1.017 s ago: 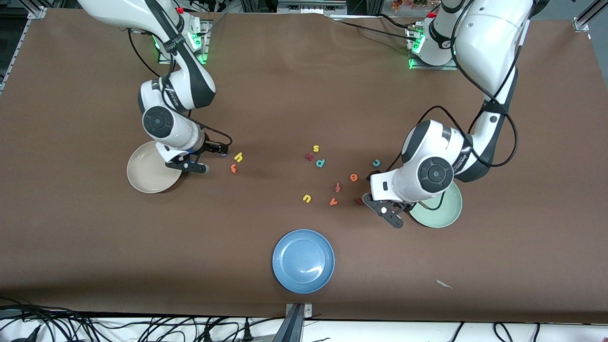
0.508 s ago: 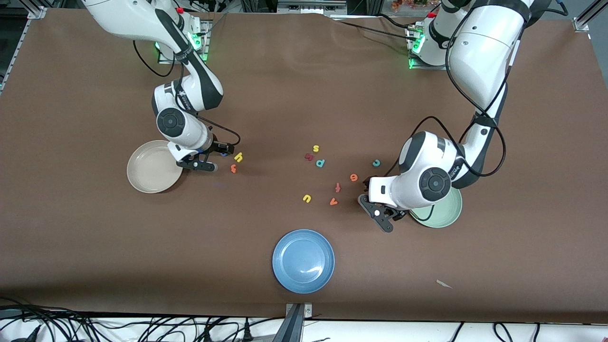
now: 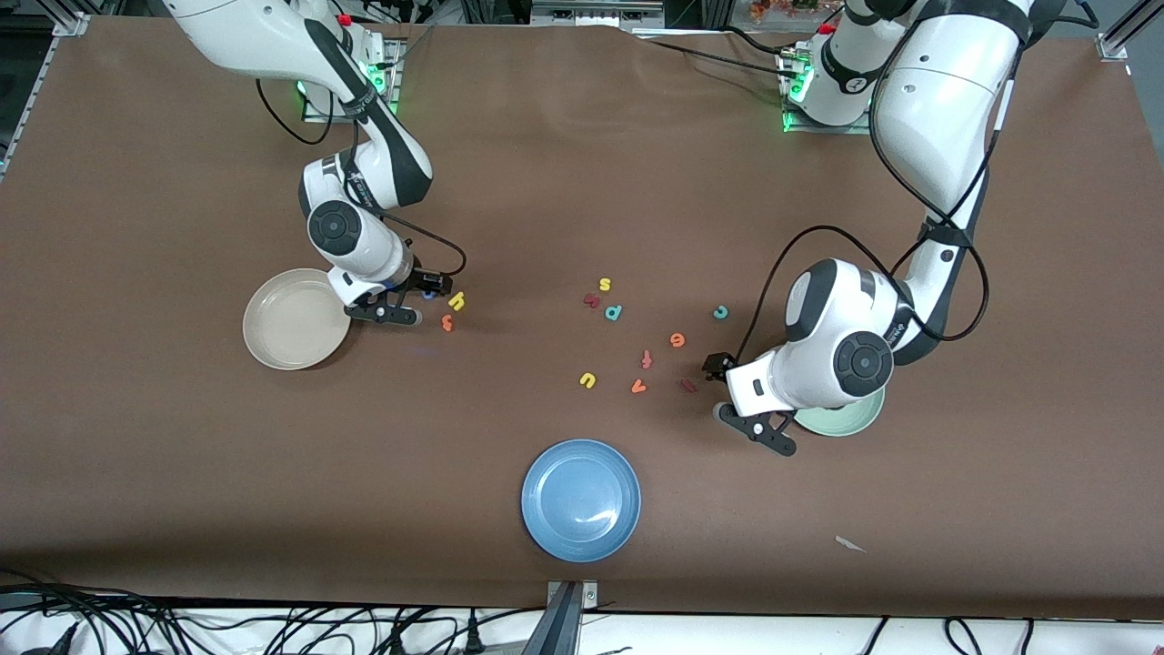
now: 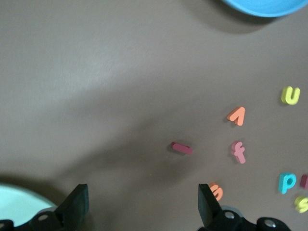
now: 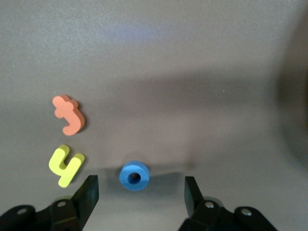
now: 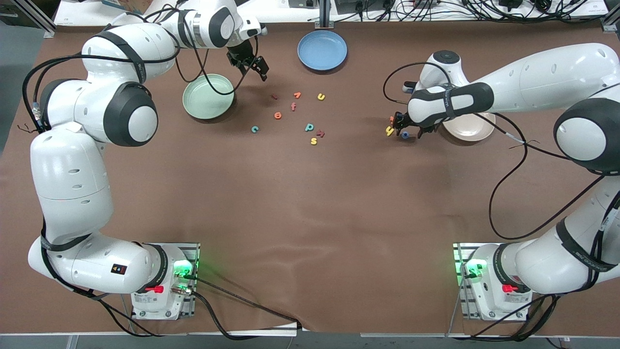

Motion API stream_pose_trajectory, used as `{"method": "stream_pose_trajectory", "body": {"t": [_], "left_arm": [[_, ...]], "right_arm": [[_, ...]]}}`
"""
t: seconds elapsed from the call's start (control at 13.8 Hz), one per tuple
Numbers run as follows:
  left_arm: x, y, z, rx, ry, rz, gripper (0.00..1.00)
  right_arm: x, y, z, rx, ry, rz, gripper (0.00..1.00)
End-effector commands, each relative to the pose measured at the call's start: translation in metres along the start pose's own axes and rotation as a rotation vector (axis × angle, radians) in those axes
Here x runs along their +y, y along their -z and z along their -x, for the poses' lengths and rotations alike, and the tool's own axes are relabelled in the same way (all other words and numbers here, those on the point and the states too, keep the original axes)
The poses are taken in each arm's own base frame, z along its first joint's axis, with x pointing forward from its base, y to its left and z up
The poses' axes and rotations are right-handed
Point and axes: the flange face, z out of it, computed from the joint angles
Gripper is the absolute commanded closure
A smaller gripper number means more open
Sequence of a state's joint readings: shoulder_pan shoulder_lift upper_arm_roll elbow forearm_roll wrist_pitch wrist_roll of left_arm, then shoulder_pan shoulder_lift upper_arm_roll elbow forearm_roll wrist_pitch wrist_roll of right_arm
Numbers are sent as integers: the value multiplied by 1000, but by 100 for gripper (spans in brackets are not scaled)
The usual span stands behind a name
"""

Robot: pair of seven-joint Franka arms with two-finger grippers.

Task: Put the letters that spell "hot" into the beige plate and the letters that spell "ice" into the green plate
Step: 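Grasp the blue ring with the right gripper and place it on the white plate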

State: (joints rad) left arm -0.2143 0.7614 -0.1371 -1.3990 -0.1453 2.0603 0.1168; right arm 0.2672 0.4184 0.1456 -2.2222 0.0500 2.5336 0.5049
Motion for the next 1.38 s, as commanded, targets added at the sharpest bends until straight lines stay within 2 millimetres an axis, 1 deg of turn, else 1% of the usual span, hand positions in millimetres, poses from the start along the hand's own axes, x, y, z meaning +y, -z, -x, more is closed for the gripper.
{"method": "stream_pose_trajectory", "body": {"t": [0.0, 0.15, 0.22, 0.29, 0.36, 0.58, 0.65, 0.73, 0.8, 0.87, 0.94, 1.02, 1.09, 1.16, 1.23, 1.31], "left_arm": [[19, -5, 0, -28, 238, -6, 0], [52, -18, 2, -35, 394, -72, 0], [64, -24, 1, -24, 499, -95, 0], [73, -32, 1, -19, 558, -116, 0], [75, -40, 2, -25, 613, -117, 0], [71, -54, -4, 15, 793, -91, 1], [74, -60, -5, 30, 859, -86, 3], [76, -68, -6, 42, 930, -78, 7], [76, -71, -7, 49, 983, -76, 17], [80, -74, -7, 54, 1013, -73, 27], [81, -75, -9, 69, 1029, -63, 35], [81, -80, -9, 73, 1033, -61, 40], [81, -81, -9, 73, 1044, -60, 45], [82, -86, -9, 71, 1051, -66, 47], [90, -90, -8, 71, 1044, -69, 49], [89, -90, -7, 72, 1043, -73, 51]], "right_arm": [[-2, -14, 0, 20, 0, -20, 22], [-2, -14, 1, 17, 1, -18, 28], [-2, -13, 1, 16, 0, -18, 35], [-2, -14, 1, 14, -3, -18, 42], [-2, -13, 1, 16, -2, -18, 47], [-2, -13, 2, 15, -4, -16, 65], [-2, -12, 2, 16, -4, -17, 69], [-3, -10, 2, 19, -2, -18, 73], [-3, -6, 0, 24, 3, -21, 80], [-2, 1, 0, 24, 6, -19, 81], [-1, 13, -1, 16, 5, -11, 81], [1, 31, -5, 7, 1, -2, 83], [9, 52, -11, -9, -12, 14, 83], [15, 75, -18, -30, -16, 29, 83], [24, 95, -24, -63, -17, 47, 83], [40, 116, -36, -94, -12, 62, 83]]}}
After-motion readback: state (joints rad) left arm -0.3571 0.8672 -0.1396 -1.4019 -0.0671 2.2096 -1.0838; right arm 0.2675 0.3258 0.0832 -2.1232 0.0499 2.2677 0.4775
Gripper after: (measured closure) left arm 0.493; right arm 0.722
